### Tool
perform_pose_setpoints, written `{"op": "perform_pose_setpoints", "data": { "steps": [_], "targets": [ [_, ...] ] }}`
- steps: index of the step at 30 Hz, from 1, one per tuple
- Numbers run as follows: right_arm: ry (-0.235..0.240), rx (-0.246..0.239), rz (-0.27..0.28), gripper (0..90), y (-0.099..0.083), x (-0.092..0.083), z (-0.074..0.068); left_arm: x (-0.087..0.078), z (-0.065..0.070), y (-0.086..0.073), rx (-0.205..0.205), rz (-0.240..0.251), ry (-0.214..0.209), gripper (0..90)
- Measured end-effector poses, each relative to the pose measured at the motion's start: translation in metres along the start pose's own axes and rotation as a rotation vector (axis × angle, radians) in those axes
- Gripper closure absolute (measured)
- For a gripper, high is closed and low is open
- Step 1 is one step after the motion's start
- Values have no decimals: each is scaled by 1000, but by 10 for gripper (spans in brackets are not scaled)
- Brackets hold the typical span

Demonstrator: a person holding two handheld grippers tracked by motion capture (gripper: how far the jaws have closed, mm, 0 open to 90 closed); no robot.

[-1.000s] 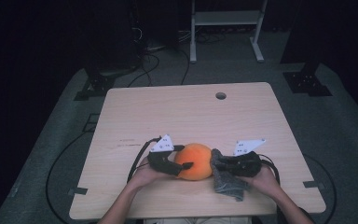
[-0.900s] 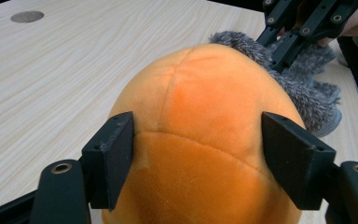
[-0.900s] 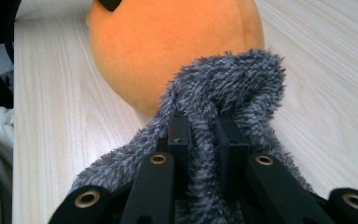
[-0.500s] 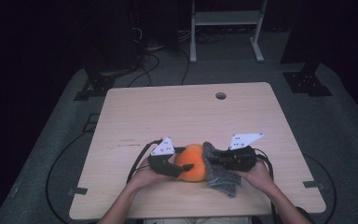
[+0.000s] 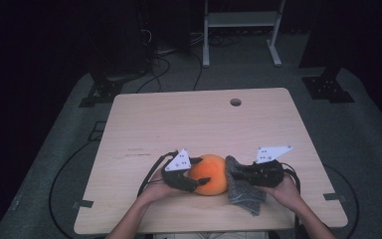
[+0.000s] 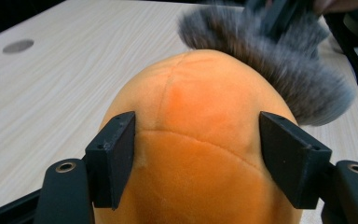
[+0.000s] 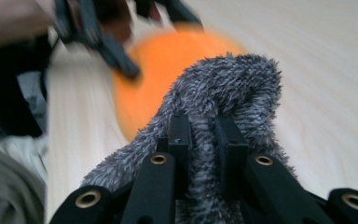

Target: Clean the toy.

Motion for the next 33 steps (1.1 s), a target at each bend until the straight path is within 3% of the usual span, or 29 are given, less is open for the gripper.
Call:
{"op": "perform_pose_setpoints", "data": {
  "steps": [1, 2, 3, 4, 6, 10, 18, 21, 23, 26, 28, 31, 33],
  "targets": [
    [5, -18, 9, 784, 6, 0, -5, 1, 4, 2, 31, 5, 1, 297],
    [5, -18, 9, 784, 6, 0, -5, 1, 4, 2, 31, 5, 1, 296],
    [8, -70, 7, 784, 21, 7, -14, 2, 8, 5, 80, 0, 3, 294],
    [6, -84, -1, 784, 24, 10, -15, 2, 9, 4, 91, -8, 6, 292],
    [3, -96, -9, 785, 27, 16, -16, 0, 6, 1, 63, -14, 3, 292],
    [0, -52, -8, 790, 21, 18, -5, -5, 0, -7, 5, -12, -8, 302],
    [-38, 43, -62, 787, -16, 12, 9, -6, -8, -12, -62, -1, -24, 297],
    [-42, 39, -88, 787, -22, 9, 6, -5, -11, -12, -94, 7, -17, 293],
    [-42, 34, -59, 787, -18, 6, 3, -4, -12, -12, -106, 12, -13, 292],
    [7, 27, 2, 787, -10, 5, -3, -4, -13, -13, -118, 12, -17, 292],
    [-1, 14, -18, 787, -10, 10, -3, -5, -15, -14, -126, 11, -19, 291],
    [-3, 31, -31, 788, -14, 14, 1, -6, -16, -15, -141, 10, -17, 288],
    [-54, 16, -87, 787, -22, 12, 6, -6, -17, -14, -145, 9, -13, 280]
  ]
}}
Point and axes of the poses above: each handheld gripper's, and its own axes: x roughly forward along the jaws, y roughly out of its top, z roughly to its right, the point moved 4 cm from there along x, roughly forward along the jaws, and after that the axes turned 6 degrees about x, right-handed, at the moved point
